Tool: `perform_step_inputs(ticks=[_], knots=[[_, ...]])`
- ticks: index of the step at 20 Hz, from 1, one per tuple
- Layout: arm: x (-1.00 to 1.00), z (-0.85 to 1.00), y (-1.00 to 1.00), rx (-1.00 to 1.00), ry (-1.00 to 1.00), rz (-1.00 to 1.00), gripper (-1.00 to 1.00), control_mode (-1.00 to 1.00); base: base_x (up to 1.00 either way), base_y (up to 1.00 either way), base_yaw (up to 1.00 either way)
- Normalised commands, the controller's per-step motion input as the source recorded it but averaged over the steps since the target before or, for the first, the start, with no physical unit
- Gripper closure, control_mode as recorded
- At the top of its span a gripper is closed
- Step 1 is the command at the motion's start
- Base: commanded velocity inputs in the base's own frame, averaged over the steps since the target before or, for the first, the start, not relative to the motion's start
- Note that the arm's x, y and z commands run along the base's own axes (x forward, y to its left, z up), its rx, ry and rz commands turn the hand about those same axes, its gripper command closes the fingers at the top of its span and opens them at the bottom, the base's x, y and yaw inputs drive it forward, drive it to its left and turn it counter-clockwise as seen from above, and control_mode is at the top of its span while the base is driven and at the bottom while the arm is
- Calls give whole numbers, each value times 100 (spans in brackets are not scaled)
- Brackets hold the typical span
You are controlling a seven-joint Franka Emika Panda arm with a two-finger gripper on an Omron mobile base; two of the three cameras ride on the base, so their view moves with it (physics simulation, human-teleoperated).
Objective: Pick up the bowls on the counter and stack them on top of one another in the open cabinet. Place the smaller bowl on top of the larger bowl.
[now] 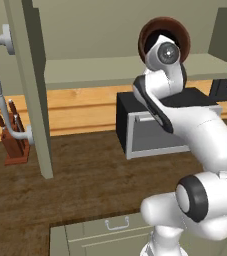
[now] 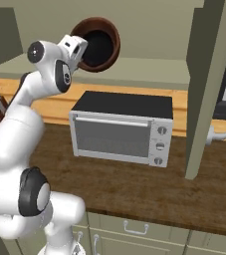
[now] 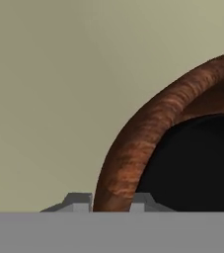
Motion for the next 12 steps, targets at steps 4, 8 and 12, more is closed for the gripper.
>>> perform_step_inputs(ticks=[4, 8, 12], knots=[[92, 0, 9, 0, 0, 0, -100, -100, 0, 0, 0], [5, 0, 0, -2, 0, 0, -100, -100, 0, 0, 0], [-14, -1, 11, -3, -2, 0, -100, -100, 0, 0, 0]])
